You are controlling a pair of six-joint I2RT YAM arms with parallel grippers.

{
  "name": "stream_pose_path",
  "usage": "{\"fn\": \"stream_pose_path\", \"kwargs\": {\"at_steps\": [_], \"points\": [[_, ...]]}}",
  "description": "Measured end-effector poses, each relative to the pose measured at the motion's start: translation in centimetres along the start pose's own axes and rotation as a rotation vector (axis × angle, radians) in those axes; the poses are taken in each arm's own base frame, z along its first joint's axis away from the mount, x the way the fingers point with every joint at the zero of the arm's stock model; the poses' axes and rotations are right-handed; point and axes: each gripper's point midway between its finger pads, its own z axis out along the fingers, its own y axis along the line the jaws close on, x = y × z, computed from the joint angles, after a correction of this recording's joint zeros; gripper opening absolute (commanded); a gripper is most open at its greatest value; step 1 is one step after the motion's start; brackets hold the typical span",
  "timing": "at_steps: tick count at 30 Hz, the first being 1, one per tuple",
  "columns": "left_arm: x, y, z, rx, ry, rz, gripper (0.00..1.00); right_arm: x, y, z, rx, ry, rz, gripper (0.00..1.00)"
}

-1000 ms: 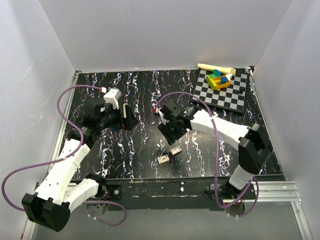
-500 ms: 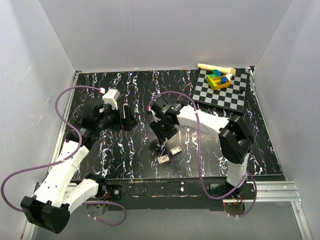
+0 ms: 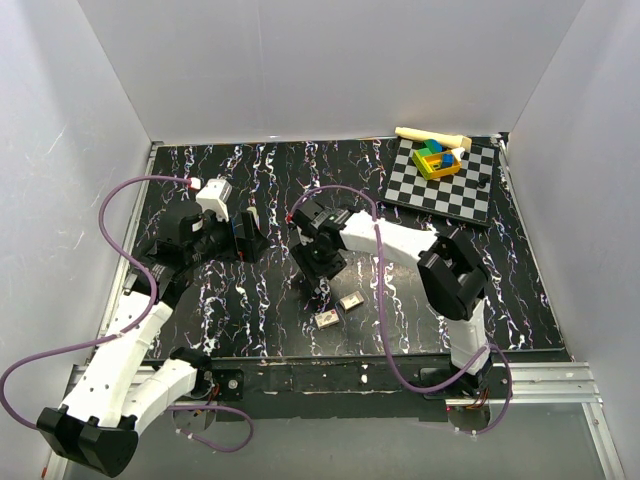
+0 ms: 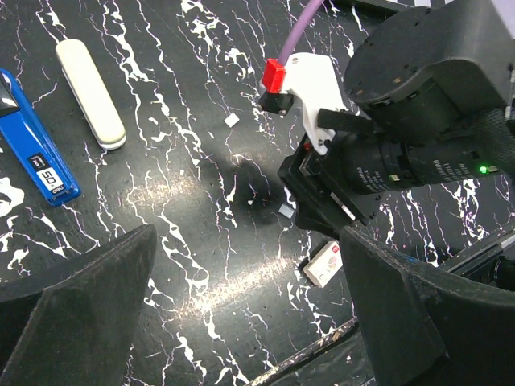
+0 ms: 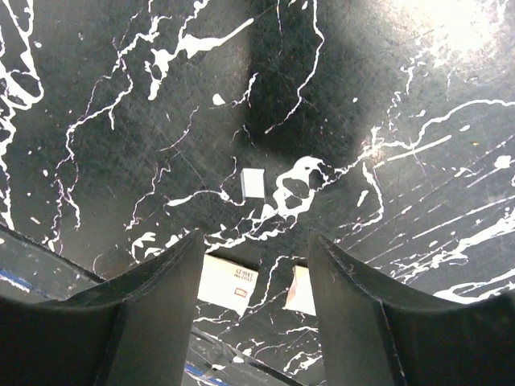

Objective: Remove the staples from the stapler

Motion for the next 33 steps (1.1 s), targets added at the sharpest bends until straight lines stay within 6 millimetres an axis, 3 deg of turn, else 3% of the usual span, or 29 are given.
{"fn": "stream_pose_path", "kwargs": {"at_steps": [17, 33], "points": [[0.0, 0.0, 0.0, -0.002, -0.002, 0.001, 0.98, 0.7, 0.6, 3.4, 0.045, 0.059, -0.031, 0.61], [-0.1, 0.0, -0.2, -0.001, -0.007, 0.006, 0.98, 0.5, 0.5, 4.1, 0.123, 0.053, -0.064, 0.43]]}}
